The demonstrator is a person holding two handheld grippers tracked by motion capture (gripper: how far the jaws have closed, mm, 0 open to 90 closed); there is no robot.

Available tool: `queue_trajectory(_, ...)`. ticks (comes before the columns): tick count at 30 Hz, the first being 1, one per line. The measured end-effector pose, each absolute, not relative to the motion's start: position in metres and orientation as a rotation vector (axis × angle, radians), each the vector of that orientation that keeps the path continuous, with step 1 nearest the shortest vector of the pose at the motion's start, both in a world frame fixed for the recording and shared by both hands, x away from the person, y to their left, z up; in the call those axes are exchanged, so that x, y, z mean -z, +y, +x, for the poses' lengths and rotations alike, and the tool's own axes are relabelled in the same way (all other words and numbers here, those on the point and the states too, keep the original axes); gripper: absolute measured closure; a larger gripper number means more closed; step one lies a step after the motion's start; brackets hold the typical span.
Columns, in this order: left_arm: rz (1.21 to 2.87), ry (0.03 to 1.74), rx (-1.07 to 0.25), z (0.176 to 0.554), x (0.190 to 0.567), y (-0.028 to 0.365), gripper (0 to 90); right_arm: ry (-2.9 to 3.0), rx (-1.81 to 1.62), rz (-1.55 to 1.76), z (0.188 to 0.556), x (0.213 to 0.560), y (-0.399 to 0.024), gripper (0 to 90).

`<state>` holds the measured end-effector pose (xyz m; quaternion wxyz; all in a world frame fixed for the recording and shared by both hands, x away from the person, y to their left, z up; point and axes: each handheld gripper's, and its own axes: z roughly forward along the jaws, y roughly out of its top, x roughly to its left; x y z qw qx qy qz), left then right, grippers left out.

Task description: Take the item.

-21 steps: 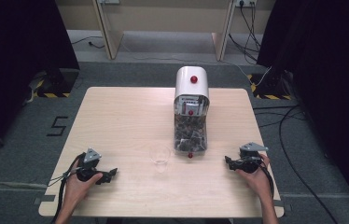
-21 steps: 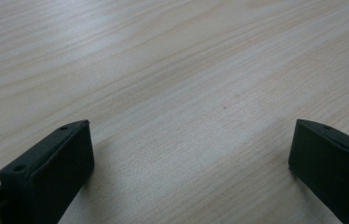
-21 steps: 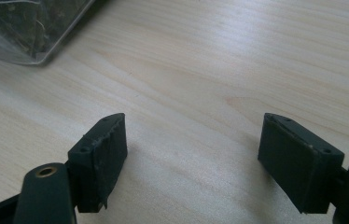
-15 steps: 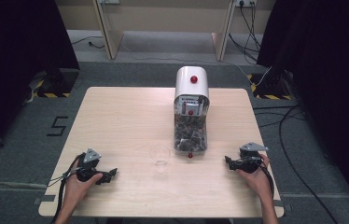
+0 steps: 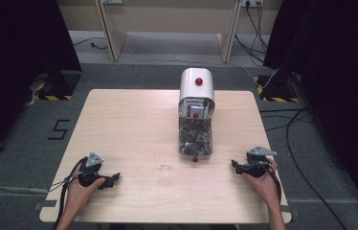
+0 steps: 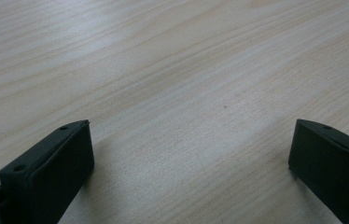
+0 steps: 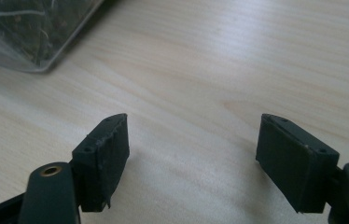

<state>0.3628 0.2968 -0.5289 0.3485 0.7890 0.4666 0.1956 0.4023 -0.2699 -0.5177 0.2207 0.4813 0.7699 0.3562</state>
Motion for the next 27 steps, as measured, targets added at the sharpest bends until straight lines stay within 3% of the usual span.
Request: queue_trajectory(27, 2.045, 1.210, -0.507, 0.363, 0.529, 0.297, 0.0, 2.074, -1.158, 1.134, 0.390, 0.466, -0.231, 32.1)
